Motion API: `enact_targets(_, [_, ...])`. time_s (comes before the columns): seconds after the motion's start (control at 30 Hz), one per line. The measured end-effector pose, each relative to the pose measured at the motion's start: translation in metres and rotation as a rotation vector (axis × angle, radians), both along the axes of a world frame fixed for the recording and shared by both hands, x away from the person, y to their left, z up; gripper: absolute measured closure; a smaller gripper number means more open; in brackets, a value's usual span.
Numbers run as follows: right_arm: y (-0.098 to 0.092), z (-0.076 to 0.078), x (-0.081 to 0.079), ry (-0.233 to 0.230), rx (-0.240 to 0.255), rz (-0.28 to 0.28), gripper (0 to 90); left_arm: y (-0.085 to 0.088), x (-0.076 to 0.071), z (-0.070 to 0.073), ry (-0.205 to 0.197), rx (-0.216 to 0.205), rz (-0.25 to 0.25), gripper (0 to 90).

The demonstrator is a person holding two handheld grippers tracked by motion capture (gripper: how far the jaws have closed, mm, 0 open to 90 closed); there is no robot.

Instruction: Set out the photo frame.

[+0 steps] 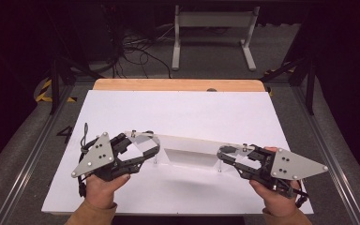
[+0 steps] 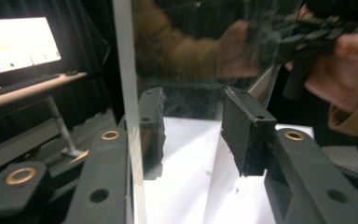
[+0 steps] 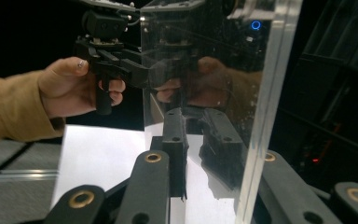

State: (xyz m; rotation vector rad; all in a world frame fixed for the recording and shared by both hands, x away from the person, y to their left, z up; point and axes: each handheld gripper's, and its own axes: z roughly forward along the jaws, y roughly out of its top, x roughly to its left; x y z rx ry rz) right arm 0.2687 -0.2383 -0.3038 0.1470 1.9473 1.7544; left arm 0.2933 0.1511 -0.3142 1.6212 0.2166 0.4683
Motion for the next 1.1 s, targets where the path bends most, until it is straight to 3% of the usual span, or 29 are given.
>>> enact_targets(0.2, [-0.003, 0.005, -0.001, 0.064, 0.03, 0.026, 76.0, 0.0, -0.006, 0.005, 0.035, -0.012, -0.006, 60.0])
enact_targets(0.5, [-0.004, 0.012, -0.004, 0.136, 0.07, 0.068, 76.4, 0.004, -0.018, 0.017, 0.051, -0.04, -0.025, 63.2])
enact_targets(0.8, [-0.008, 0.015, -0.002, 0.24, 0.097, 0.103, 76.3, 0.004, -0.02, 0.02, 0.152, -0.05, -0.073, 67.4])
enact_targets(1.0, [-0.01, 0.015, 0.001, 0.287, 0.108, 0.106, 76.2, 0.003, -0.017, 0.019, 0.195, -0.052, -0.077, 68.1])
enact_targets(1.1, [-0.011, 0.012, 0.007, 0.3, 0.126, 0.113, 75.2, 0.002, -0.016, 0.018, 0.195, -0.051, -0.074, 68.7])
